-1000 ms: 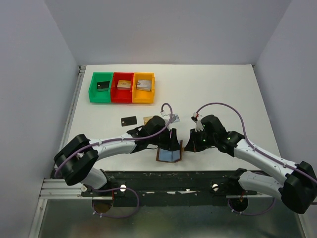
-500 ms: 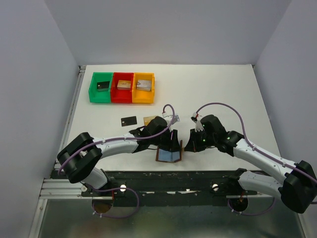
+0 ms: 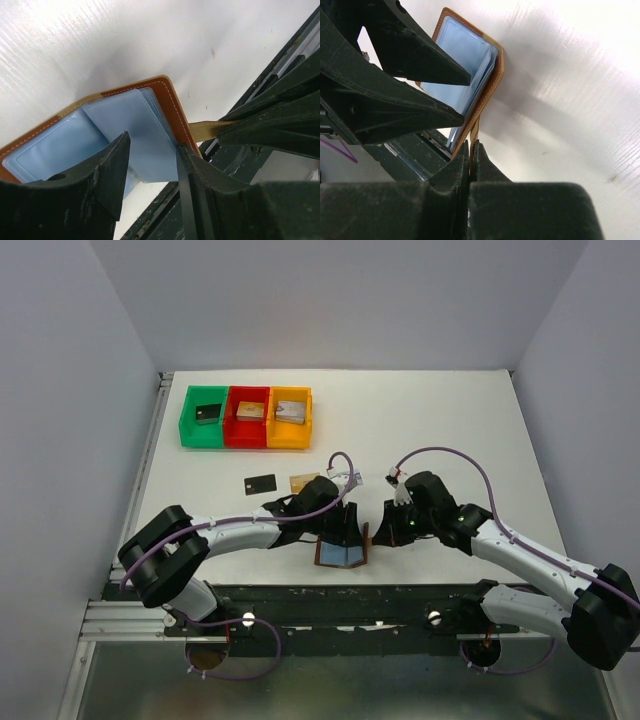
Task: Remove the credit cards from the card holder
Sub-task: Remove the credit card from the card holder.
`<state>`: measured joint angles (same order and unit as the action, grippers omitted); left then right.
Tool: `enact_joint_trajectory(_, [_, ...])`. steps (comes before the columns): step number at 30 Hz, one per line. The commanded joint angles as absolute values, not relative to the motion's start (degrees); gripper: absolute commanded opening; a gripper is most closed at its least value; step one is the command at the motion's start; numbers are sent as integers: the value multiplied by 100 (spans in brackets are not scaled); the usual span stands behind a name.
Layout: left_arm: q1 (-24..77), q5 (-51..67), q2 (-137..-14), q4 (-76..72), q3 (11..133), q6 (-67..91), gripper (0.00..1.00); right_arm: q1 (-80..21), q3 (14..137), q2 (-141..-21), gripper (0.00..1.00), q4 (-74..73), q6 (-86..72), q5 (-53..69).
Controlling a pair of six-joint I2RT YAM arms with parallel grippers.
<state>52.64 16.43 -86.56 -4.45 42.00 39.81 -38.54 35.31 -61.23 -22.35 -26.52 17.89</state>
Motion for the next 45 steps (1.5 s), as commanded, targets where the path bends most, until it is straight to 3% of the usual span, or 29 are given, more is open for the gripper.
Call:
enact_joint_trajectory(1, [5309,1266,-8658,-194,4254,3824,52,-3832,3700,-6056,0,-2241,-2681,1916])
enact_joint_trajectory(23, [5291,-123,-7638,721,3727,3762,52,-3823,3700,-6064,0,-2294,-2619,1837])
enact_joint_trajectory(45, [5282,430,-8042,475,3911,3762,56,-3832,3569,-6047,0,-2241,-2619,1767])
